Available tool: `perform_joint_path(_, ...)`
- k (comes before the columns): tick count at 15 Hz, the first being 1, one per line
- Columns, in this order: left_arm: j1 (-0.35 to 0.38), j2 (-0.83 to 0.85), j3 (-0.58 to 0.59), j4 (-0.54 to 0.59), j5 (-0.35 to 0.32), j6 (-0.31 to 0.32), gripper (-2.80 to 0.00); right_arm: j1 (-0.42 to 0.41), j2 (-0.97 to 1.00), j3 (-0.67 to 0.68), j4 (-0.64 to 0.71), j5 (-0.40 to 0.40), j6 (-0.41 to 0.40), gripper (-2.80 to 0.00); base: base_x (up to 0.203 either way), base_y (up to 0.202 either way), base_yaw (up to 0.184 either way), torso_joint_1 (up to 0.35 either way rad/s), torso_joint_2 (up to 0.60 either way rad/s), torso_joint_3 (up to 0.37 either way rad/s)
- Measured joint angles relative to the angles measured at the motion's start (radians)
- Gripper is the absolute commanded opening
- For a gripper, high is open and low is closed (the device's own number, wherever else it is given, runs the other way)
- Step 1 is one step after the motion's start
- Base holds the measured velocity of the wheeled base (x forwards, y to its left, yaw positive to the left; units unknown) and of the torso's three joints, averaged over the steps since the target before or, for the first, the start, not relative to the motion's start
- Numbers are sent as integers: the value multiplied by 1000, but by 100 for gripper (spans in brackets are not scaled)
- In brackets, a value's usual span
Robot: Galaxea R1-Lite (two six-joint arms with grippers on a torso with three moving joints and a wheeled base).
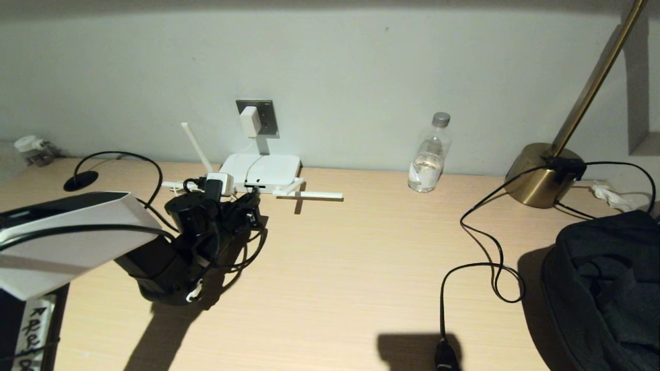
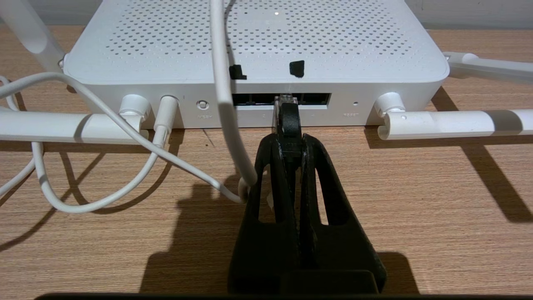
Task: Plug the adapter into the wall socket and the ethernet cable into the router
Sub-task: Plug cable into router interface
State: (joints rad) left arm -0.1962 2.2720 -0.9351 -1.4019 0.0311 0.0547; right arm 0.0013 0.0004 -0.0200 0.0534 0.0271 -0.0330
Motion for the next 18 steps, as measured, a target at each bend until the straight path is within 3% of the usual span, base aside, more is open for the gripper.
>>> perform_joint_path(18, -4, -15, 26, -13, 3, 2, -280, 0, 0, 0, 0, 0, 0, -280, 0, 0, 0, 0, 0, 0)
